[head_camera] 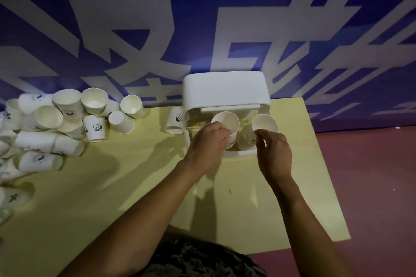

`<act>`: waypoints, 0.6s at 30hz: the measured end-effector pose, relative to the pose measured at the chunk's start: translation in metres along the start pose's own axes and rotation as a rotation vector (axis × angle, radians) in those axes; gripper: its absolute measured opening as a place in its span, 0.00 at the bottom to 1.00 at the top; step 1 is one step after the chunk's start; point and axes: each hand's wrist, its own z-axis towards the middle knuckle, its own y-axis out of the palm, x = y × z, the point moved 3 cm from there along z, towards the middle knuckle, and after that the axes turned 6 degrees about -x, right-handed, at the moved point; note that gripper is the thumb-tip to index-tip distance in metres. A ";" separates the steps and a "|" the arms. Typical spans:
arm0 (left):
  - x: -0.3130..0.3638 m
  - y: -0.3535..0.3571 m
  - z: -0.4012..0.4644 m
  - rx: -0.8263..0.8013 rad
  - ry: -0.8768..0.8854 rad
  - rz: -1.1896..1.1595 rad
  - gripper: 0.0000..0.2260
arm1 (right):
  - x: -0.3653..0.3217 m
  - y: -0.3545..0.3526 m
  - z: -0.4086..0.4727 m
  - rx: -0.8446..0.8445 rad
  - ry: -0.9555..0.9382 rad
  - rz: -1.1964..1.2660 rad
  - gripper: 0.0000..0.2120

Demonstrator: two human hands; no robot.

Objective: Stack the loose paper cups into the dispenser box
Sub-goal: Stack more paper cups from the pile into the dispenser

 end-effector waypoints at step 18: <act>-0.012 0.041 0.007 -0.075 -0.205 0.074 0.10 | 0.016 0.027 0.018 -0.149 -0.136 -0.047 0.07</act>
